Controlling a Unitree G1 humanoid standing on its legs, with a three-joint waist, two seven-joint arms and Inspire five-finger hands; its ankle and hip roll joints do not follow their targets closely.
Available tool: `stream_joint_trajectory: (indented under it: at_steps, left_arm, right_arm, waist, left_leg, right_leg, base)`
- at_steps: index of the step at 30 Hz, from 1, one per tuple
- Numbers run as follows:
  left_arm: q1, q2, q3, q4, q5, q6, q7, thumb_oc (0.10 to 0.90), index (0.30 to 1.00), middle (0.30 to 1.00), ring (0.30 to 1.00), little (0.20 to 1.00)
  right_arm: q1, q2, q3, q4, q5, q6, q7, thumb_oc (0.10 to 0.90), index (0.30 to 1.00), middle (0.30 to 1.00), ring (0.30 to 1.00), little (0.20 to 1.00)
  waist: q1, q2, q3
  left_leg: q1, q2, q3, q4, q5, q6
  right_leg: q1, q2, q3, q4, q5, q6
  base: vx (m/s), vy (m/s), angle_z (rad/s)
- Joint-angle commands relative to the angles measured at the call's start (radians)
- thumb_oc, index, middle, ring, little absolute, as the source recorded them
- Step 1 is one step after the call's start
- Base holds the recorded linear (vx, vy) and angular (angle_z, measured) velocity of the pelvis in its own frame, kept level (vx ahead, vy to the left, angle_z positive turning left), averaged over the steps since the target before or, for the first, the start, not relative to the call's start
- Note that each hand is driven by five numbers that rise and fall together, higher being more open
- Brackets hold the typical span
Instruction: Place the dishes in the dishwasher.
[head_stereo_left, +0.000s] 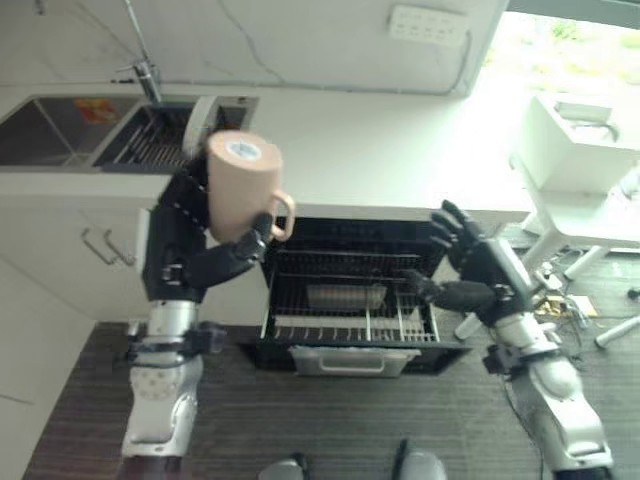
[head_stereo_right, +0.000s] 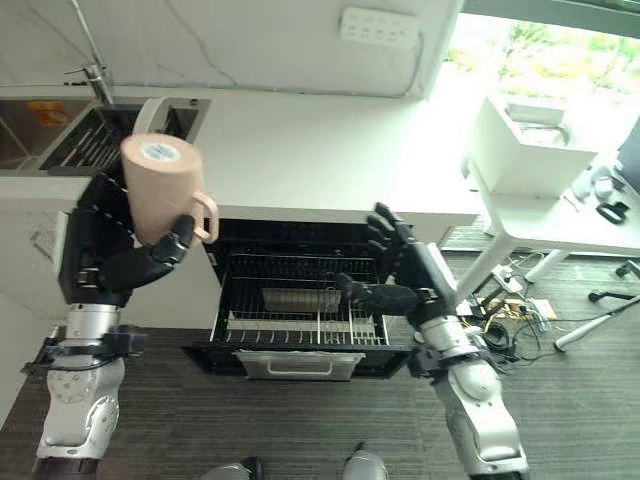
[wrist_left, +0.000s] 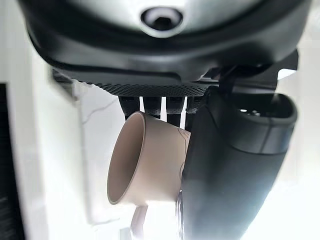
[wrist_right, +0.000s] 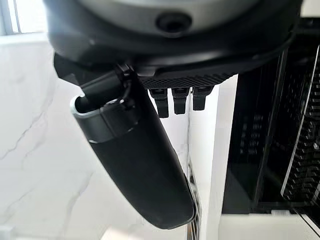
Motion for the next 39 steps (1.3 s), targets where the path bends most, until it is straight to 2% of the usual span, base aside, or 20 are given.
stream_joint_trajectory:
  at_steps: [1, 6, 12, 15, 28, 30, 39]
  left_arm:
    - [-0.086, 0.000, -0.010, -0.144, 0.046, -0.085, 0.008, 0.400, 0.300, 0.300, 0.300, 0.300]
    - [-0.110, 0.005, -0.084, -0.096, 0.111, -0.098, 0.061, 0.400, 0.300, 0.300, 0.300, 0.300]
    - [-0.160, 0.008, -0.168, -0.033, 0.209, -0.119, 0.089, 0.400, 0.300, 0.300, 0.300, 0.300]
    - [-0.171, 0.015, -0.182, -0.029, 0.237, -0.140, 0.090, 0.400, 0.300, 0.300, 0.300, 0.300]
    - [-0.211, 0.026, -0.249, -0.013, 0.287, -0.159, 0.080, 0.400, 0.300, 0.300, 0.300, 0.300]
    - [-0.219, 0.032, -0.260, -0.011, 0.285, -0.165, 0.067, 0.400, 0.300, 0.300, 0.300, 0.300]
    - [-0.235, 0.026, -0.295, -0.001, 0.297, -0.162, 0.047, 0.400, 0.300, 0.300, 0.300, 0.300]
  right_arm:
    - [-0.087, -0.039, -0.096, -0.077, 0.109, -0.057, 0.041, 0.800, 0.900, 0.900, 0.900, 0.900]
    - [-0.138, -0.063, -0.048, -0.079, 0.143, -0.063, 0.034, 0.800, 0.900, 0.900, 0.900, 0.900]
    - [-0.197, -0.056, 0.011, -0.082, 0.214, -0.024, 0.036, 0.800, 0.900, 0.900, 0.900, 0.900]
    - [-0.200, -0.044, 0.022, -0.073, 0.271, -0.001, 0.046, 0.800, 0.900, 0.900, 0.900, 0.900]
    - [-0.215, 0.019, 0.092, -0.051, 0.504, 0.109, 0.120, 0.800, 0.900, 0.900, 0.900, 0.900]
    - [-0.219, 0.029, 0.107, -0.044, 0.586, 0.140, 0.137, 0.800, 0.900, 0.900, 0.900, 0.900]
    - [-0.236, 0.053, 0.147, -0.035, 0.631, 0.169, 0.144, 0.800, 0.900, 0.900, 0.900, 0.900]
  waist:
    - [0.011, 0.031, -0.074]
    - [0.017, 0.042, -0.091]
    - [0.014, 0.052, -0.109]
    - [0.014, 0.053, -0.113]
    - [0.013, 0.050, -0.118]
    - [0.015, 0.048, -0.119]
    - [0.017, 0.048, -0.123]
  left_leg:
    - [0.012, 0.059, -0.029, -0.026, -0.046, -0.037]
    - [0.025, 0.078, -0.035, -0.026, -0.044, -0.053]
    - [0.038, 0.079, -0.056, -0.026, -0.050, -0.062]
    - [0.041, 0.080, -0.058, -0.026, -0.052, -0.063]
    - [0.047, 0.078, -0.063, -0.026, -0.055, -0.064]
    - [0.047, 0.076, -0.065, -0.026, -0.056, -0.064]
    - [0.049, 0.076, -0.062, -0.026, -0.056, -0.062]
  right_leg:
    - [0.041, 0.066, -0.025, 0.005, -0.009, 0.012]
    - [0.073, 0.083, -0.033, 0.005, -0.033, -0.004]
    - [0.087, 0.088, -0.026, 0.005, -0.044, -0.008]
    - [0.091, 0.087, -0.027, 0.005, -0.045, -0.008]
    - [0.097, 0.086, -0.026, 0.005, -0.046, -0.006]
    - [0.099, 0.087, -0.025, 0.005, -0.047, -0.006]
    - [0.103, 0.090, -0.023, 0.005, -0.050, -0.007]
  base:
    - [0.03, -0.095, -0.08]
    - [0.05, -0.087, -0.01]
    - [0.03, -0.034, 0.10]
    - [0.02, -0.006, 0.06]
    - [0.00, -0.001, 0.02]
    - [0.00, 0.000, 0.00]
    - [0.00, 0.000, 0.00]
